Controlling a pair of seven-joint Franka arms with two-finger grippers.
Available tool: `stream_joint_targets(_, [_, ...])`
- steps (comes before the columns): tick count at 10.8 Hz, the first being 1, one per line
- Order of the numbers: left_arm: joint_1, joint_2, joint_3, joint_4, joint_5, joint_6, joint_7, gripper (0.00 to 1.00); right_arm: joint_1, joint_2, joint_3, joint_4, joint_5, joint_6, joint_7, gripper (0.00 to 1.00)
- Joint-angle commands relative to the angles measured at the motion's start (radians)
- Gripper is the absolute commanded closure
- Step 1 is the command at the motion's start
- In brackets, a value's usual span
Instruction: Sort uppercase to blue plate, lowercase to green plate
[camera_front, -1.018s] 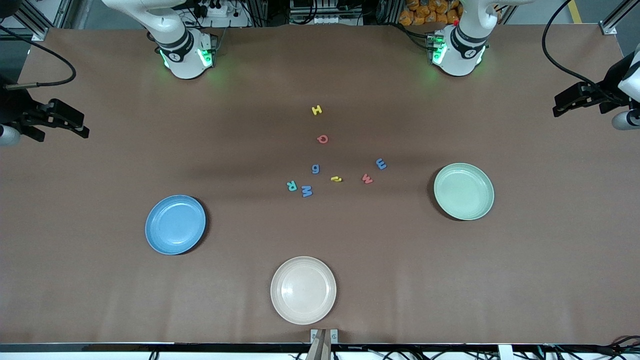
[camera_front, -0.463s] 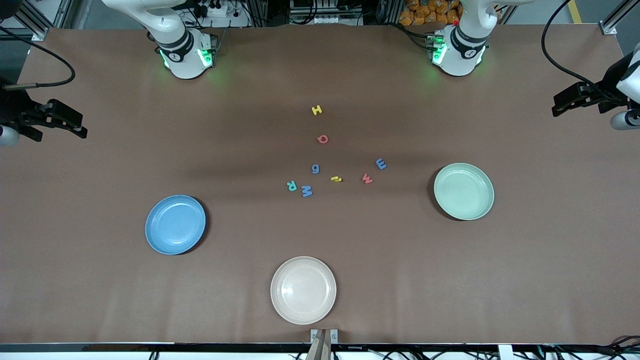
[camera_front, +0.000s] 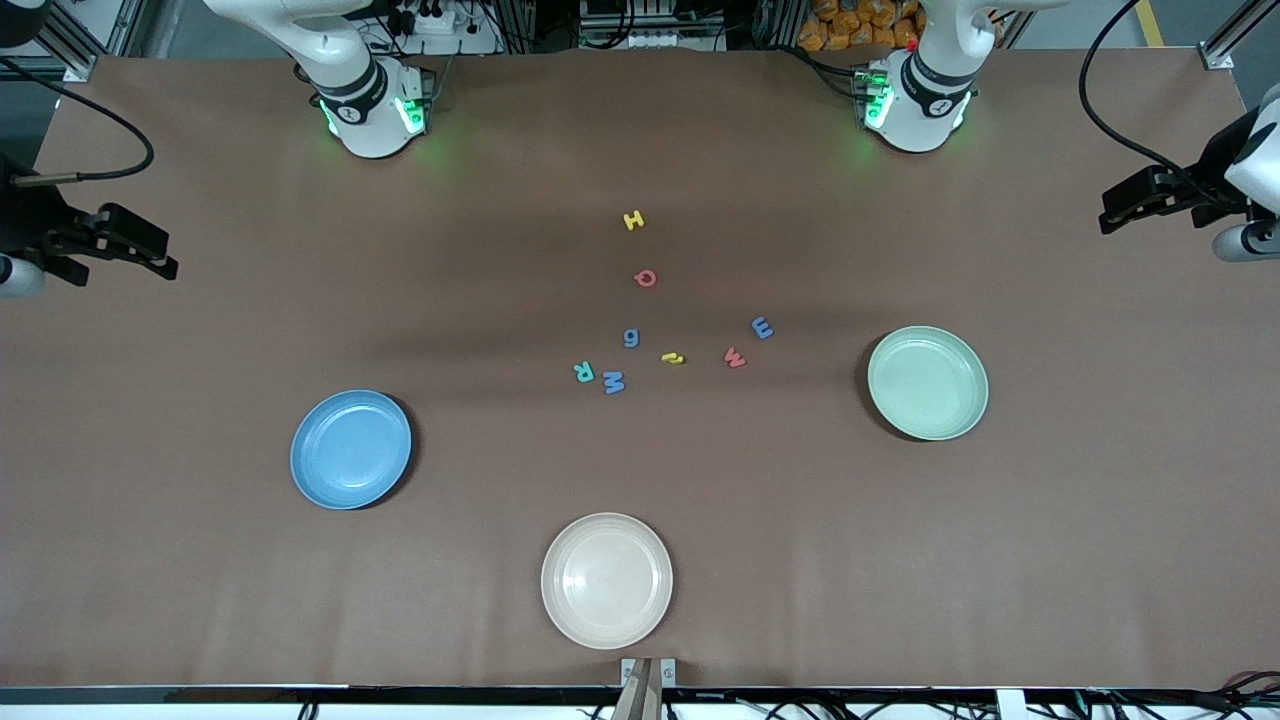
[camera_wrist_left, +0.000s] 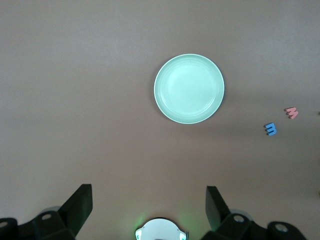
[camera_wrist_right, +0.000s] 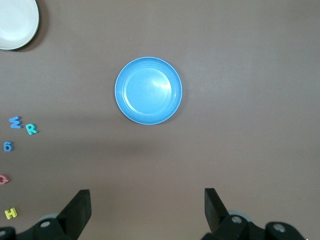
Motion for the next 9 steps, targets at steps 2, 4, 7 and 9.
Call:
stream_joint_targets(2, [0.003, -0.008, -0.001, -0.012, -0.032, 0.013, 0.011, 0.00, 0.010, -0.002, 0.006, -0.011, -0.001, -0.008, -0.002, 0.00])
stream_joint_targets(4, [-0.003, -0.007, -0.001, -0.041, -0.033, 0.036, 0.011, 0.00, 0.026, -0.001, 0.008, -0.027, -0.001, -0.008, -0.002, 0.00])
stream_joint_targets(7, [-0.005, -0.011, -0.044, -0.128, -0.070, 0.129, -0.012, 0.00, 0.072, 0.006, 0.009, -0.059, -0.001, 0.005, 0.008, 0.00])
stream_joint_targets(9, [-0.006, -0.005, -0.107, -0.184, -0.075, 0.212, -0.096, 0.00, 0.098, 0.018, 0.009, -0.073, -0.001, 0.030, 0.011, 0.00])
